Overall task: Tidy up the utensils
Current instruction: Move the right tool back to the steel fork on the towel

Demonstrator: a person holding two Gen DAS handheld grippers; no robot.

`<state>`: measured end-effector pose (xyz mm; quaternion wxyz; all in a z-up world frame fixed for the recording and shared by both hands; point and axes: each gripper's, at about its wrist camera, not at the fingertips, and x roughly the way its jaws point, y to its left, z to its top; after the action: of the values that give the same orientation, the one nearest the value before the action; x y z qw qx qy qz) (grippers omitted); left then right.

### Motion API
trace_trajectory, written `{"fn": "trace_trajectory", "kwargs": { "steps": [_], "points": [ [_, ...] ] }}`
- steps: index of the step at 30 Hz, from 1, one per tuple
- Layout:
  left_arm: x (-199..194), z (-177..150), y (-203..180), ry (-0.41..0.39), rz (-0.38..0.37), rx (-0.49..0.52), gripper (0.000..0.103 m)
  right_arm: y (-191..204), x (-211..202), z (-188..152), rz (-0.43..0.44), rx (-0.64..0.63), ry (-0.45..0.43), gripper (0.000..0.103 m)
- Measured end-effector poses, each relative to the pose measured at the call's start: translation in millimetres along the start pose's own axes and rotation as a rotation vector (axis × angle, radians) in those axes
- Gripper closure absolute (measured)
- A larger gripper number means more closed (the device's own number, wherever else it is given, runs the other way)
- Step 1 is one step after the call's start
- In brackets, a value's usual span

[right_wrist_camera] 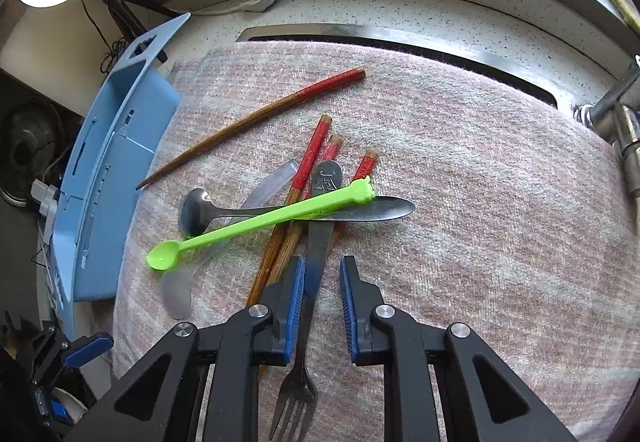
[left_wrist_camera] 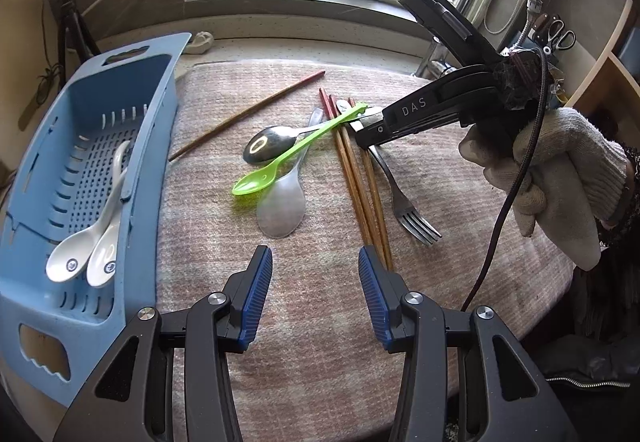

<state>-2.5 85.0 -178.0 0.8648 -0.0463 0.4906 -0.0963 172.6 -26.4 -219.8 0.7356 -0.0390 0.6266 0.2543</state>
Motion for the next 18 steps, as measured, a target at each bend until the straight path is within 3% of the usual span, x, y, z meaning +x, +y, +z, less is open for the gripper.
{"fn": "trace_trajectory", "kwargs": {
  "steps": [18],
  "points": [
    [8, 12, -8, 0.002, -0.022, 0.026, 0.059, -16, -6, -16, -0.002, -0.001, 0.032, 0.091]
  ]
}}
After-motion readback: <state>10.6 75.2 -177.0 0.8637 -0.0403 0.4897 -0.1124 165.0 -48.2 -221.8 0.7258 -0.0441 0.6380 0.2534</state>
